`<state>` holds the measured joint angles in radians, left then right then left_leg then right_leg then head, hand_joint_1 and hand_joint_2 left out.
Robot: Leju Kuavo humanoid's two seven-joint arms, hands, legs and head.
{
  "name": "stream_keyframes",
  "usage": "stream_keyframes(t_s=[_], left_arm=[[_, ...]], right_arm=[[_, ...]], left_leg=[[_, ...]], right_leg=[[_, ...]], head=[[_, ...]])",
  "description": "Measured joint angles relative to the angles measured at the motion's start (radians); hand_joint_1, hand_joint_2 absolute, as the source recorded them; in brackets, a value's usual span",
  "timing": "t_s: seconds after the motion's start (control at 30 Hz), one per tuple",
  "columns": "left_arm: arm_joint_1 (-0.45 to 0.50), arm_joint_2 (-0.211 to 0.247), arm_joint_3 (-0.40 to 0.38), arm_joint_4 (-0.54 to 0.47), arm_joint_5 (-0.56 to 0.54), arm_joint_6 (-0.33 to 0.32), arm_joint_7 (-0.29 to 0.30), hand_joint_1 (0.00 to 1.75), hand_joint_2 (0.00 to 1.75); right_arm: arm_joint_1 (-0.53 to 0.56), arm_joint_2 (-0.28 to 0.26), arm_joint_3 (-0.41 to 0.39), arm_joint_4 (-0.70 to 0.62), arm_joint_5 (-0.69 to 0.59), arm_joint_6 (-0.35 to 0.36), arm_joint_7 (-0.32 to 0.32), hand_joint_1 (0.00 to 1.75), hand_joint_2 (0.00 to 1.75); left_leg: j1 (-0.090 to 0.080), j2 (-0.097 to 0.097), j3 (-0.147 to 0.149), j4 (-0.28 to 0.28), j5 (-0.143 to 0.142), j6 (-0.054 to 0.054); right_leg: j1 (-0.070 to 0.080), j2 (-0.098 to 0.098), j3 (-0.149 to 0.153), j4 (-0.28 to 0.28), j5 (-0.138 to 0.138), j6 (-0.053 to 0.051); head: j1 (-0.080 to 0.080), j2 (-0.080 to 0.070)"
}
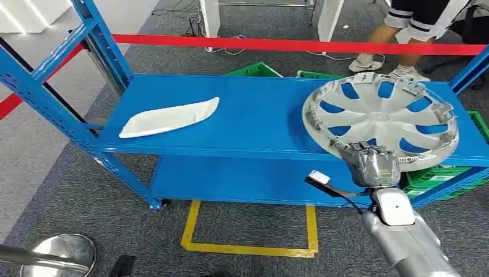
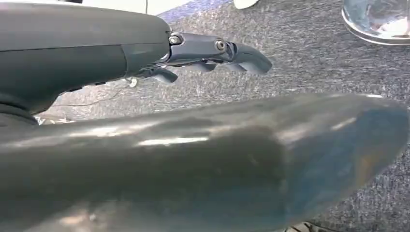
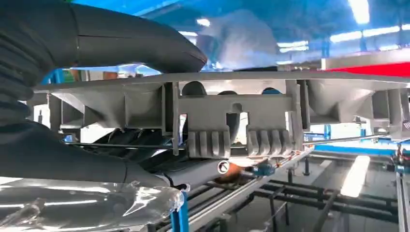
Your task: Take the parts from the cabinet and place them on the table.
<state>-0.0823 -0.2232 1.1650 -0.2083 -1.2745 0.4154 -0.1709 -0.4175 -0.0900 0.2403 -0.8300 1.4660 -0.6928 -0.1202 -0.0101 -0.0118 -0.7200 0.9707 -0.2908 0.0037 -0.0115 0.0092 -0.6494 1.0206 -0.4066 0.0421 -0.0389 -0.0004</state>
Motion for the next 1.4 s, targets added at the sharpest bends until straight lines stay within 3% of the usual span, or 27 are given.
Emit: stream_keyframes(t_s=[0.2, 1.4], left_arm=[[0.000, 0.000, 0.001, 0.000, 0.006, 0.002, 0.000, 0.00, 0.00], [0.000, 0.000, 0.009, 0.000, 0.021, -0.023, -0.033, 0.00, 0.00]], right_arm=[[-0.002, -0.002, -0.002, -0.026, -0.026, 0.000, -0.028, 1.75, 1.75], [0.043, -0.005, 0.000, -0.047, -0.072, 0.000, -0.052, 1.75, 1.75]], left_leg=[[0.000, 0.000, 0.000, 0.000, 0.000, 0.000], [0.000, 0.000, -0.001, 0.000, 0.000, 0.000]], right_leg=[[0.000, 0.000, 0.000, 0.000, 0.000, 0.000], [0.000, 0.000, -0.001, 0.000, 0.000, 0.000]], head=[[0.000, 0.000], [0.000, 0.000]])
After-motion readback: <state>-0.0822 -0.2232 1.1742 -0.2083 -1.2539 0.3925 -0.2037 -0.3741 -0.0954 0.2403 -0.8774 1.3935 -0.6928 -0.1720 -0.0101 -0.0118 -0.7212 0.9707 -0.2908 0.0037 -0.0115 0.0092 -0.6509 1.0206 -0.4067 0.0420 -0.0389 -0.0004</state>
